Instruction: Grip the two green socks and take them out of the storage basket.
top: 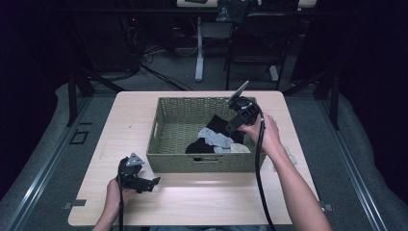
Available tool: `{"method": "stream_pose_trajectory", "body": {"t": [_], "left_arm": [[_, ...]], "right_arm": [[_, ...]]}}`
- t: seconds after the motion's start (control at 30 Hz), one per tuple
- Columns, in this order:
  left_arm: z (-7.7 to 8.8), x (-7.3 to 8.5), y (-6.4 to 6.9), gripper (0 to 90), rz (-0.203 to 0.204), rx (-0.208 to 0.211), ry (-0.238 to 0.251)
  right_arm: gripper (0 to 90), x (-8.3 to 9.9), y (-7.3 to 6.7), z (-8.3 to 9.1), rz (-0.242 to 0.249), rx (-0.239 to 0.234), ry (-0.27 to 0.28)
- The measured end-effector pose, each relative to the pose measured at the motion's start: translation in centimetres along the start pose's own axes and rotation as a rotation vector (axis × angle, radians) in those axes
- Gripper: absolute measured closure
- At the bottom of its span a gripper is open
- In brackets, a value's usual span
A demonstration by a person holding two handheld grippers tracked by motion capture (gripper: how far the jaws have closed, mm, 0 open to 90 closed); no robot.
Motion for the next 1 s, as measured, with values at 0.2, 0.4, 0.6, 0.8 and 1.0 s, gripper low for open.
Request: {"method": "stream_pose_trajectory", "body": {"t": [0.2,0.4,0.6,0.8,1.0], "left_arm": [[0.0,0.0,-0.1,0.3,-0.002,-0.001,-0.004],[0.0,0.0,-0.1,0.3,-0.002,-0.003,-0.003],[0.0,0.0,-0.1,0.3,-0.002,-0.003,-0.003],[0.0,0.1,-0.1,0.3,-0.003,-0.003,-0.005],[0.0,0.1,-0.1,0.3,-0.003,-0.003,-0.005]], "right_arm": [[7.1,1.0,0.2,-2.7,-0.017,-0.009,-0.055],[10.6,1.9,0.2,-5.0,-0.045,0.006,-0.052],[16.0,2.9,0.3,-6.7,-0.062,0.018,-0.087],[21.1,3.0,0.5,-7.3,-0.034,0.031,-0.142],[27.8,3.4,0.5,-8.7,-0.064,0.017,-0.180]]}}
Point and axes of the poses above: each handheld gripper's, and its own axes: z roughly backward along the jaws, x roughly out of its underside, y roughly to its right, the point moved 9 cm from there along -z, roughly forward along the jaws, and after that the axes turned 9 degrees about y, right-handed, at the moved point
